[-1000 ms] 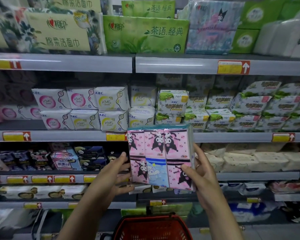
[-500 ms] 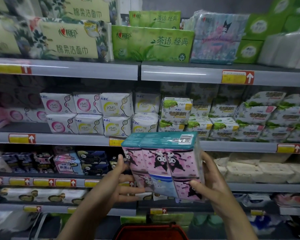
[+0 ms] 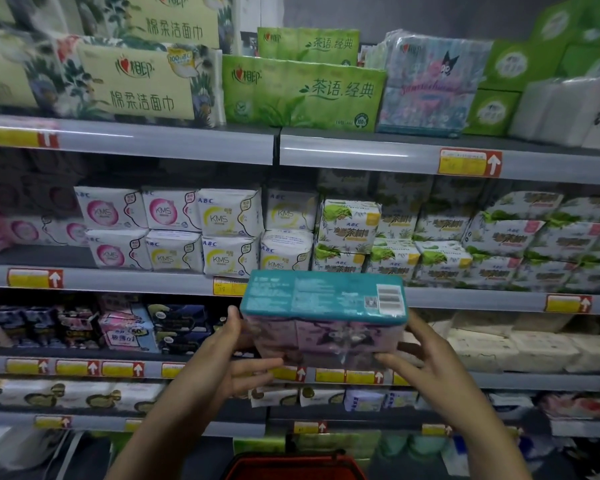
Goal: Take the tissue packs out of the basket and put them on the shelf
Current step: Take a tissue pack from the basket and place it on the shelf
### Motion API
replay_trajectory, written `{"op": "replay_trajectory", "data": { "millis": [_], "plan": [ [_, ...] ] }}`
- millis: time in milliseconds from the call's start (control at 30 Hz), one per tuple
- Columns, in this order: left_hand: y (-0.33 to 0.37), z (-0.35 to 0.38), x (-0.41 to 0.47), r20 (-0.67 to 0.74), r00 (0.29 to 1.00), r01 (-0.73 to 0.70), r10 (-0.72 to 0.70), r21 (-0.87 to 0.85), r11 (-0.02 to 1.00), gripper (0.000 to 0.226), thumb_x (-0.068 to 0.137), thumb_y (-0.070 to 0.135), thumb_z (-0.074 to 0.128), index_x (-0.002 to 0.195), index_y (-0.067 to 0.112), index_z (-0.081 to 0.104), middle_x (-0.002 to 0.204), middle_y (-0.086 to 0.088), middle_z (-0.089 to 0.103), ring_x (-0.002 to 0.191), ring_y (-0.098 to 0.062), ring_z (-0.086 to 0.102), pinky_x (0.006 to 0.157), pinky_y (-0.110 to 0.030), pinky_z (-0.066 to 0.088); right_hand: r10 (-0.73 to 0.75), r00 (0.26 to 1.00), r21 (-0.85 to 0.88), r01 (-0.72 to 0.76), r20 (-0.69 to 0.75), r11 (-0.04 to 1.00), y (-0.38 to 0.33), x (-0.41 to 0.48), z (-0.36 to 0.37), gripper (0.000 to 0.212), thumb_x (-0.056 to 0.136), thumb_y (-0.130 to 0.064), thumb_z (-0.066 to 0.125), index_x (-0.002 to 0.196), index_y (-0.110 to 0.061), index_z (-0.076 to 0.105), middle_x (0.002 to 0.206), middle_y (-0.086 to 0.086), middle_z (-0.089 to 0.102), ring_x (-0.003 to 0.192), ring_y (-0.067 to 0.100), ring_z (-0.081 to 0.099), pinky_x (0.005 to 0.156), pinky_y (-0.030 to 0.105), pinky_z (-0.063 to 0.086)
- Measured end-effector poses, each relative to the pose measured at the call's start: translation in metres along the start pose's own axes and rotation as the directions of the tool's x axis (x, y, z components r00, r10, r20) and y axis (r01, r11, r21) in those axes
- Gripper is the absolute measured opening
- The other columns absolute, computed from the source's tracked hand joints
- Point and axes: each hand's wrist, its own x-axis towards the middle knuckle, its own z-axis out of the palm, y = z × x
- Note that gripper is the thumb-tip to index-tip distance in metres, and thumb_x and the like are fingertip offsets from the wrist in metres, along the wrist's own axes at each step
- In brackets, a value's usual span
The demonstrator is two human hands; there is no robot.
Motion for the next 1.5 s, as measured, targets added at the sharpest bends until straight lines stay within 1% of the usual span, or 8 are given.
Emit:
{"op": "replay_trajectory", "data": {
  "millis": [167, 267, 433, 600, 767, 933, 1333, 1500],
  "plan": [
    [-0.002, 0.001, 0.0, -0.018, 0.999, 0.032, -0.033, -0.064, 0.997, 0.045, 0.097, 0.044, 0.038, 0.137, 0.022, 0.045, 0.131, -0.012, 0.055, 0.087, -0.032, 0.072, 0.069, -0.035, 0.061, -0.019, 0.998, 0.051, 0.023, -0.068, 0.998, 0.002, 0.0, 0.006, 0.059, 0.083, -0.029, 0.067, 0.115, -0.072, 0.042, 0.124, -0.041, 0.049, 0.121, -0.002, 0.05, 0.099, 0.03, 0.048],
    [-0.002, 0.003, 0.0, -0.006, 0.997, 0.078, -0.08, -0.16, 0.984, 0.062, 0.082, 0.05, 0.047, 0.137, 0.021, 0.045, 0.133, -0.014, 0.053, 0.081, -0.034, 0.073, 0.059, -0.037, 0.06, -0.012, 0.996, 0.004, 0.013, -0.091, 1.0, 0.005, -0.003, 0.009, 0.061, 0.085, -0.026, 0.064, 0.116, -0.073, 0.039, 0.125, -0.042, 0.046, 0.12, 0.0, 0.052, 0.099, 0.033, 0.049],
    [0.003, 0.003, 0.001, 0.049, 0.985, 0.169, -0.163, -0.197, 0.966, 0.076, 0.063, 0.059, 0.048, 0.123, 0.013, 0.055, 0.115, -0.021, 0.066, 0.08, -0.038, 0.072, 0.056, -0.04, 0.06, -0.078, 0.984, -0.084, 0.065, -0.161, 0.994, 0.002, -0.008, 0.01, 0.08, 0.086, -0.004, 0.063, 0.115, -0.074, 0.038, 0.128, -0.029, 0.052, 0.115, -0.013, 0.048, 0.084, 0.008, 0.048],
    [0.001, 0.002, -0.002, 0.099, 0.991, 0.108, -0.091, -0.186, 0.977, 0.064, 0.068, 0.06, 0.043, 0.109, 0.015, 0.06, 0.093, -0.018, 0.074, 0.08, -0.036, 0.073, 0.056, -0.037, 0.06, -0.126, 0.979, -0.174, 0.097, -0.164, 0.98, -0.006, -0.015, 0.007, 0.09, 0.084, 0.007, 0.06, 0.122, -0.071, 0.034, 0.14, -0.026, 0.042, 0.124, -0.002, 0.046, 0.091, 0.029, 0.053],
    [0.001, 0.002, -0.006, 0.155, 0.986, 0.094, -0.063, -0.2, 0.975, 0.066, 0.069, 0.061, 0.043, 0.116, 0.019, 0.06, 0.099, -0.015, 0.074, 0.087, -0.032, 0.072, 0.061, -0.036, 0.06, -0.237, 0.951, -0.273, 0.178, -0.199, 0.945, -0.011, -0.014, 0.006, 0.088, 0.084, -0.002, 0.065, 0.127, -0.07, 0.029, 0.14, -0.04, 0.032, 0.132, 0.001, 0.039, 0.103, 0.033, 0.045],
    [-0.001, 0.003, -0.008, 0.214, 0.972, 0.152, -0.097, -0.263, 0.953, 0.062, 0.068, 0.058, 0.05, 0.117, 0.024, 0.062, 0.111, -0.013, 0.071, 0.097, -0.032, 0.07, 0.07, -0.043, 0.06, -0.347, 0.912, -0.324, 0.268, -0.217, 0.907, -0.011, -0.017, 0.01, 0.089, 0.082, -0.002, 0.07, 0.132, -0.063, 0.029, 0.146, -0.035, 0.027, 0.135, -0.006, 0.03, 0.098, -0.001, 0.029],
    [-0.003, 0.001, -0.011, 0.208, 0.977, 0.019, 0.048, -0.308, 0.951, 0.043, 0.073, 0.028, 0.054, 0.113, 0.016, 0.062, 0.105, -0.012, 0.073, 0.086, -0.029, 0.073, 0.058, -0.04, 0.059, -0.376, 0.887, -0.313, 0.288, -0.269, 0.905, -0.008, -0.022, 0.021, 0.1, 0.073, 0.007, 0.075, 0.136, -0.057, 0.03, 0.148, -0.024, 0.028, 0.133, -0.014, 0.027, 0.089, -0.006, 0.03],
    [0.001, -0.002, -0.008, 0.211, 0.972, -0.057, 0.107, -0.23, 0.972, 0.1, 0.041, 0.035, 0.091, 0.132, 0.019, 0.053, 0.124, -0.011, 0.065, 0.108, -0.035, 0.065, 0.071, -0.047, 0.058, -0.164, 0.904, 0.058, 0.203, -0.395, 0.977, -0.007, -0.031, 0.027, 0.067, 0.087, -0.013, 0.064, 0.123, -0.064, 0.043, 0.142, -0.019, 0.044, 0.126, -0.007, 0.043, 0.092, 0.023, 0.051]
  ]
}}
